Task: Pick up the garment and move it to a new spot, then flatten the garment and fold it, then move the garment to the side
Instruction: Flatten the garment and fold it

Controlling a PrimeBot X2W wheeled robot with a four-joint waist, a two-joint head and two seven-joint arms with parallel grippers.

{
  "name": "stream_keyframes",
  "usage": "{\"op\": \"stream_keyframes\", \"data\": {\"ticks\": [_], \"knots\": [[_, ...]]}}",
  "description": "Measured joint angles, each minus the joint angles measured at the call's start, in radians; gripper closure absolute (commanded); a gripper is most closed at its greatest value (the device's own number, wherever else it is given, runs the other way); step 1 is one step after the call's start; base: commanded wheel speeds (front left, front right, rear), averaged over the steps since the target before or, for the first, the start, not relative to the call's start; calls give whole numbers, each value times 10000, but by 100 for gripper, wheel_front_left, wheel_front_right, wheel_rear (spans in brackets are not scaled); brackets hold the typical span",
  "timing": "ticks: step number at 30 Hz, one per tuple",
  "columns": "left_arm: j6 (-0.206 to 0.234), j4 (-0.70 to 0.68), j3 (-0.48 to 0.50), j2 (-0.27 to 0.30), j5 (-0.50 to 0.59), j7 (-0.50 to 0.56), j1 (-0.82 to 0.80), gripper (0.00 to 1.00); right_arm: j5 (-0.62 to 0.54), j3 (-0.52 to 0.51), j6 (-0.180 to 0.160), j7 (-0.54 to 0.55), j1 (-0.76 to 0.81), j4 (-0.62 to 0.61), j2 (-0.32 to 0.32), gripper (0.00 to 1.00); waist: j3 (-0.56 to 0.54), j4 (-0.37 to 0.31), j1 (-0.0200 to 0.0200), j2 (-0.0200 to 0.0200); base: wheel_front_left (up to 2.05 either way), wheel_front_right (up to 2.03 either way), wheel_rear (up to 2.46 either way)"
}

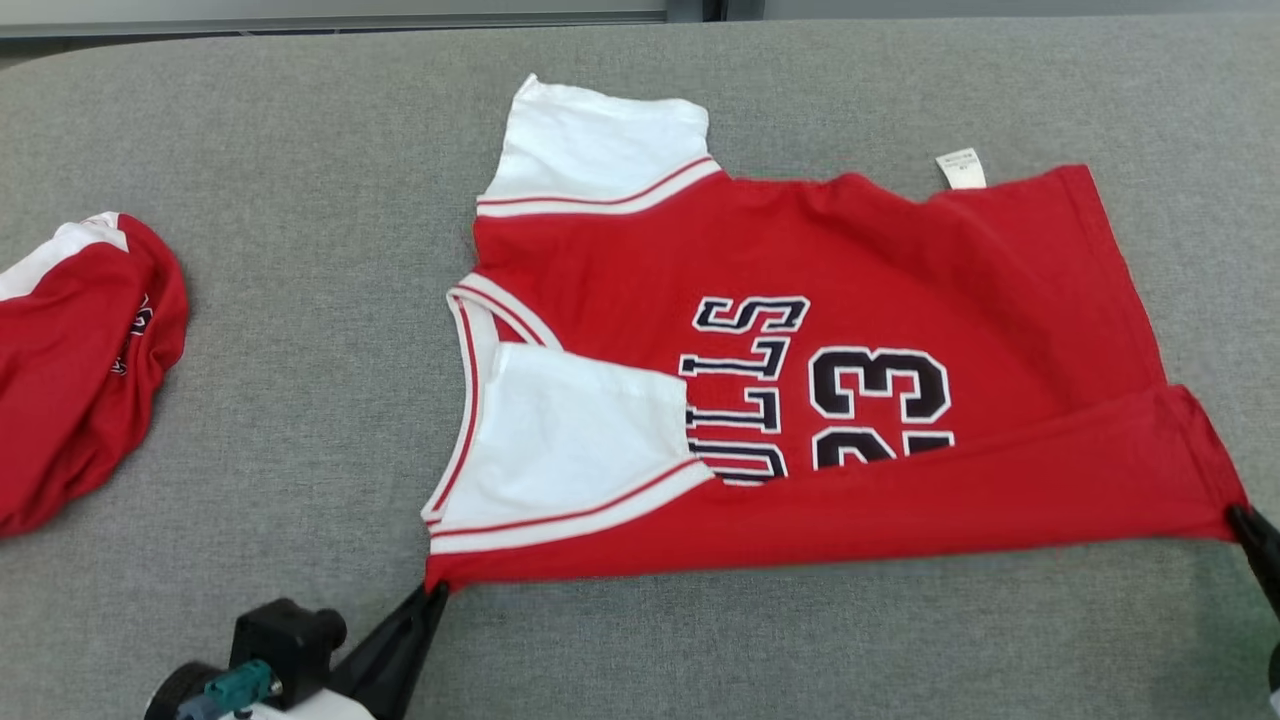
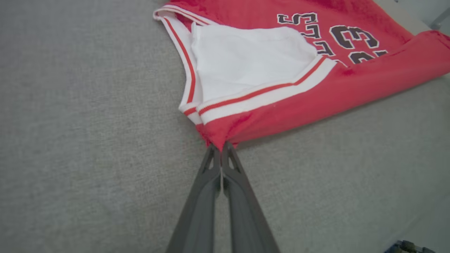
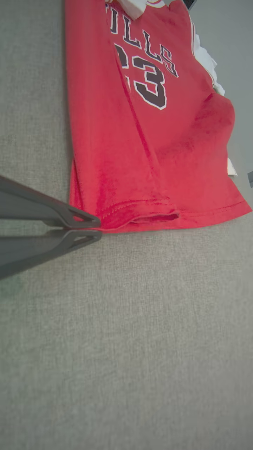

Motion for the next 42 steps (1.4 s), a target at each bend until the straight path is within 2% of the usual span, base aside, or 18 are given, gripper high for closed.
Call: {"op": "stream_keyframes", "data": {"ticks": [5,12,13,14,15,17,22,25,29,31,35,41,42], "knots": [[337,-305,-224,10,-165,86,787,100,-58,-552,0,242,1227,-525,270,100,-114,-76,0,0,0,0,0],[491,-280,-286,142,-347,245,1118,100,-621,-1390,0,869,1907,-1085,759,100,-237,-191,0,0,0,0,0],[491,-251,-290,140,-347,249,1130,100,-748,-1505,0,941,1948,-1122,830,87,-259,-200,0,0,0,0,0],[499,-230,-297,132,-345,261,1132,100,-869,-1620,0,1026,1965,-1156,928,43,-278,-209,0,0,0,0,0],[523,-203,-299,127,-345,265,1131,93,-988,-1728,0,1074,1981,-1183,1026,0,-296,-215,0,0,0,0,0],[669,-174,-265,81,-435,334,1155,0,-1189,-2010,-4,1191,2104,-1271,1156,0,-335,-221,0,0,0,0,0],[940,-543,-98,272,-617,420,1501,0,-1576,-2928,-4,1448,2568,-1708,1302,0,-427,-251,0,0,0,0,0],[1179,-1227,399,485,-711,163,1623,0,-2127,-3521,-4,1302,2539,-2215,1448,0,-442,-282,0,0,0,0,0],[1218,-1687,963,888,-665,75,1140,0,-2658,-3519,-6,1210,2110,-2673,1916,0,-412,-257,0,0,0,0,0],[1022,-1774,1122,1246,-401,422,267,0,-2922,-3289,-6,1210,1766,-2849,2171,0,-345,-219,0,0,0,0,0],[44,-1388,1356,1258,-470,1593,-2414,0,-3296,-2658,-6,1185,804,-2989,2531,0,-40,-176,0,0,0,0,0],[-1135,988,1283,368,-1277,3994,-6491,0,-3710,-1517,-6,1091,-861,-2826,2784,0,646,-458,0,0,0,0,0],[-1375,1820,1032,155,-1331,4920,-7610,0,-3799,-1147,-8,938,-1383,-2656,2861,0,909,-658,0,0,0,0,0]]}}
